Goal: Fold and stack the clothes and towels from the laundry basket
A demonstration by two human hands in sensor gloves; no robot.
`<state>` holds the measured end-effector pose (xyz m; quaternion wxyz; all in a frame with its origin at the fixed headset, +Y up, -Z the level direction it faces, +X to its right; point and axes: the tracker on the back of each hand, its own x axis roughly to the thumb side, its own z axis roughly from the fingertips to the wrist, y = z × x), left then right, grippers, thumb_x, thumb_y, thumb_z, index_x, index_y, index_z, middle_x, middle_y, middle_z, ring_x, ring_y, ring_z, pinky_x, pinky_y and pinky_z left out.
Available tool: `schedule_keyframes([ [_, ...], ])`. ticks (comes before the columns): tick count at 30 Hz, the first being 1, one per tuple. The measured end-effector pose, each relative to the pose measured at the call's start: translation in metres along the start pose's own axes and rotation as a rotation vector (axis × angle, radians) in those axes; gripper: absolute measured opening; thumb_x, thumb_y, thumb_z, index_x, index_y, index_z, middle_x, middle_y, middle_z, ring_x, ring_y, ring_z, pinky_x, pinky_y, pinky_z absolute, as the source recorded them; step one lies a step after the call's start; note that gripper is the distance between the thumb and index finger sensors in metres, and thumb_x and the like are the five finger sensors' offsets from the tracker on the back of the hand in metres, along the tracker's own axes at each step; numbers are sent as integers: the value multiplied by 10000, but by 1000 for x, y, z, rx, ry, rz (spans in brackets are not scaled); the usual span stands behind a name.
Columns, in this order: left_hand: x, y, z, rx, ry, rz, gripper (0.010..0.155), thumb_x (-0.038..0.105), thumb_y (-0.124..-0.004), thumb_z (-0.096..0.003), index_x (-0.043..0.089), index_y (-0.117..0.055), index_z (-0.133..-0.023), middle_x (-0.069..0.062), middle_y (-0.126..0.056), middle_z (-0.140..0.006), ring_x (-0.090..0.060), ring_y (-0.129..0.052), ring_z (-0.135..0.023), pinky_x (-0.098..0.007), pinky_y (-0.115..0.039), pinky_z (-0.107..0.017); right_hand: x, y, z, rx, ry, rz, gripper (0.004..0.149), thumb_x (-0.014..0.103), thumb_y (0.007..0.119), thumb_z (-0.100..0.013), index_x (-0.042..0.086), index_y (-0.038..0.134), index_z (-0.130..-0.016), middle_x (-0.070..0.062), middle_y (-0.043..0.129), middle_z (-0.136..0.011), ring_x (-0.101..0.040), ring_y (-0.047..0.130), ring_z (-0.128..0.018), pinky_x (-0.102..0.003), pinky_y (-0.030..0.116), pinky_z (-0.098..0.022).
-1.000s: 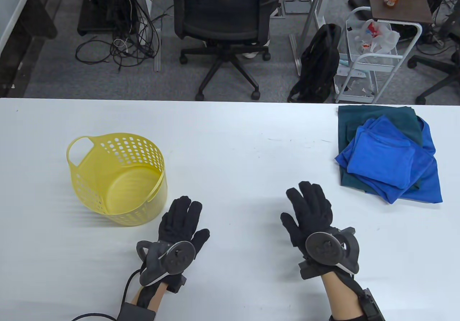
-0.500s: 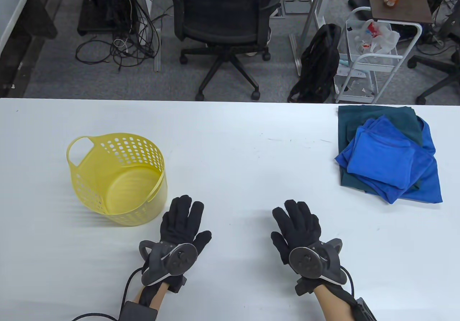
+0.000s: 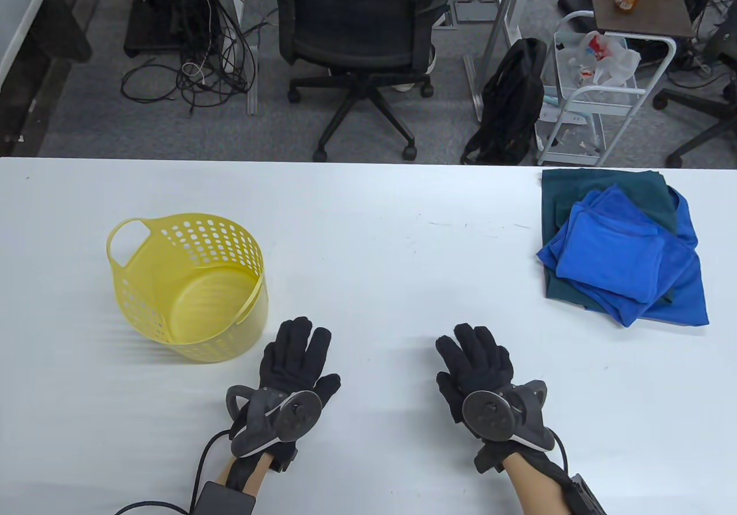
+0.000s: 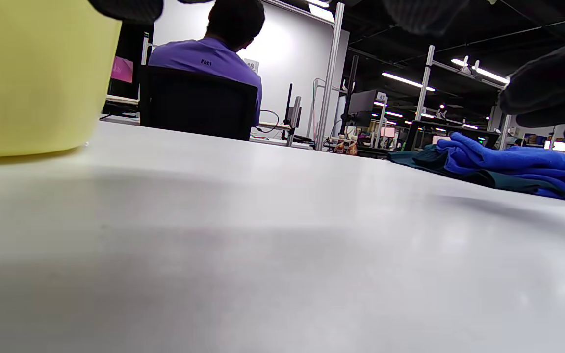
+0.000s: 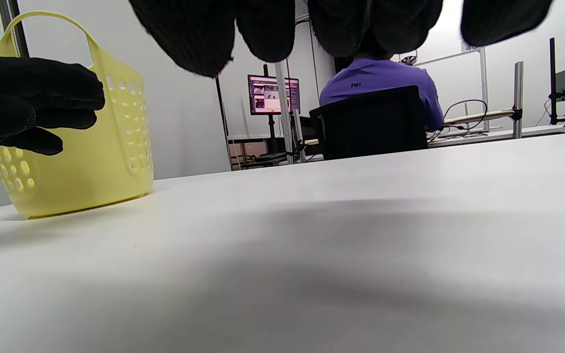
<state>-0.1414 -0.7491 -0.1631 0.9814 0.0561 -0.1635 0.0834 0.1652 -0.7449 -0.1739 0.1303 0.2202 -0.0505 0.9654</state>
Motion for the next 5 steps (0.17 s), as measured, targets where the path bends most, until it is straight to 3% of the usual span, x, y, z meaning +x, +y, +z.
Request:
schedule_keyframes([
  [5, 1, 0, 0, -18, -6, -19, 848, 561, -641, -581, 160, -263, -1226, -304, -242, -1258, -547, -403, -1125, -676, -556, -754, -1, 0, 0, 12, 5, -6, 611, 318, 673, -645, 46, 472, -1154, -350, 388, -1163, -633, 411, -998, -802, 481, -623],
])
